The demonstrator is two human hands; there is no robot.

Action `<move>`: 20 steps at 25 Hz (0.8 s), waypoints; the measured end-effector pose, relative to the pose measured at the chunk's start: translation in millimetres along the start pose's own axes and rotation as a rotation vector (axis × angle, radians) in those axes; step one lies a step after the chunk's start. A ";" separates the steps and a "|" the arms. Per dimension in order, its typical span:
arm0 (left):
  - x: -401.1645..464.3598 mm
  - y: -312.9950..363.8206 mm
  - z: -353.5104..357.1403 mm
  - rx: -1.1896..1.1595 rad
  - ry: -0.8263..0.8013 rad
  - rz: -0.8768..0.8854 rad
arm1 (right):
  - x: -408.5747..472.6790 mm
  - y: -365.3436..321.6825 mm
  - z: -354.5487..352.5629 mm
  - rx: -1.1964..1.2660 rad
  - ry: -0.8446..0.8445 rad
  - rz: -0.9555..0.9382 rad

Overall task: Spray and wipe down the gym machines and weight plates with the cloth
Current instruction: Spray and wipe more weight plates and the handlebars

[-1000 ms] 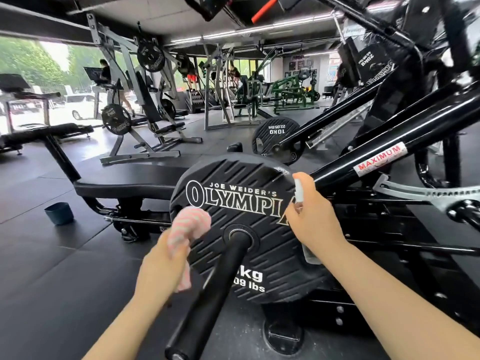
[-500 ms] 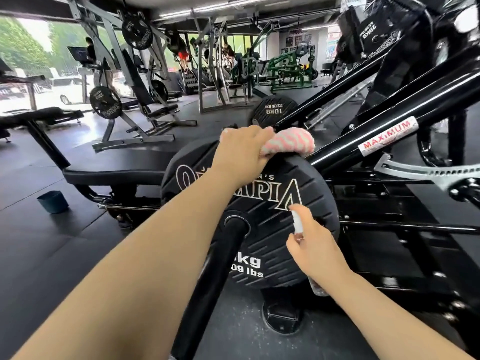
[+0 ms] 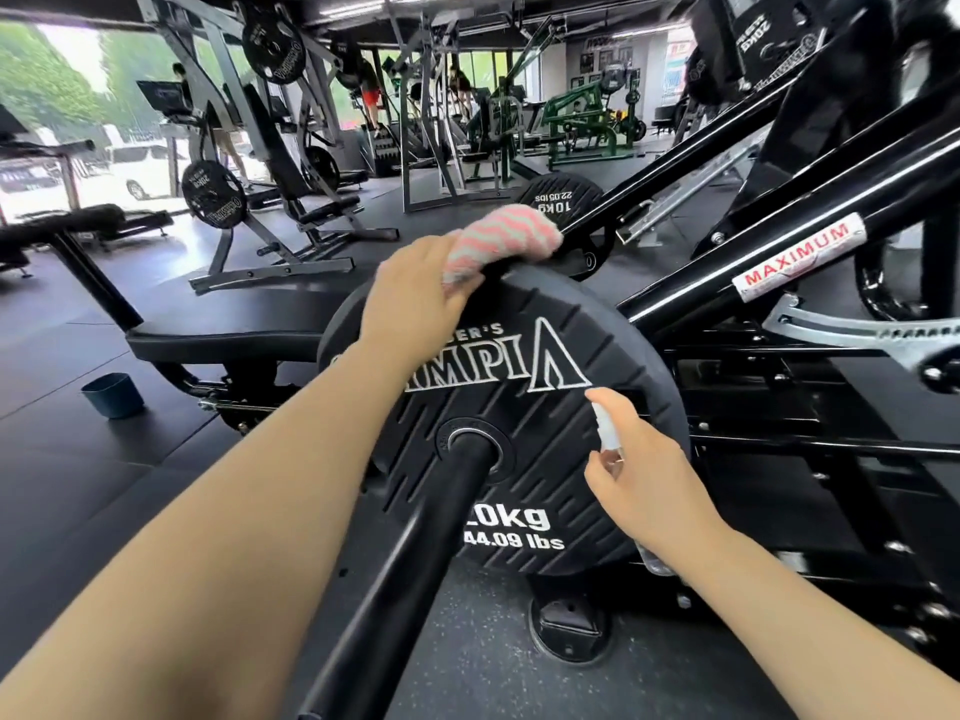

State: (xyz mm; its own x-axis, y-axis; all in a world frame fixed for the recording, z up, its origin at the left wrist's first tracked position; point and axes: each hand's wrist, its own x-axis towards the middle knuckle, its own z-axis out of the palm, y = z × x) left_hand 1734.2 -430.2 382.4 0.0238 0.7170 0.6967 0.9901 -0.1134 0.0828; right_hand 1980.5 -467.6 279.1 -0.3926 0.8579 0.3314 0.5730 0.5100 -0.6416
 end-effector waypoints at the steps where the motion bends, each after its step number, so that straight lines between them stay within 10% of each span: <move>1: -4.1 -9.5 -1.7 -0.026 0.012 -0.038 | 0.8 0.0 0.6 0.001 -0.002 -0.004; 9: -89.9 -93.7 -23.6 -0.227 -0.218 -0.743 | 3.1 1.7 0.5 -0.019 0.118 0.004; 13: -114.5 -114.1 -38.4 -0.093 0.029 -0.917 | -0.6 6.9 -13.4 -0.012 0.155 0.016; 17: -12.0 -9.5 -46.1 -0.230 0.315 -0.098 | 0.3 11.0 -23.6 0.013 0.259 0.091; 20: 16.4 81.7 -14.4 -0.085 -0.032 0.227 | -4.3 10.5 -21.8 0.010 0.286 0.086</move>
State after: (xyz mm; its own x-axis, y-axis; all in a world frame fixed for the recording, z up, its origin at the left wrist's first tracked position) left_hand 1813.6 -437.6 410.8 0.2504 0.6876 0.6815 0.9436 -0.3308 -0.0129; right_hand 2004.0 -464.7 286.0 -0.1230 0.8814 0.4560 0.5877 0.4350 -0.6822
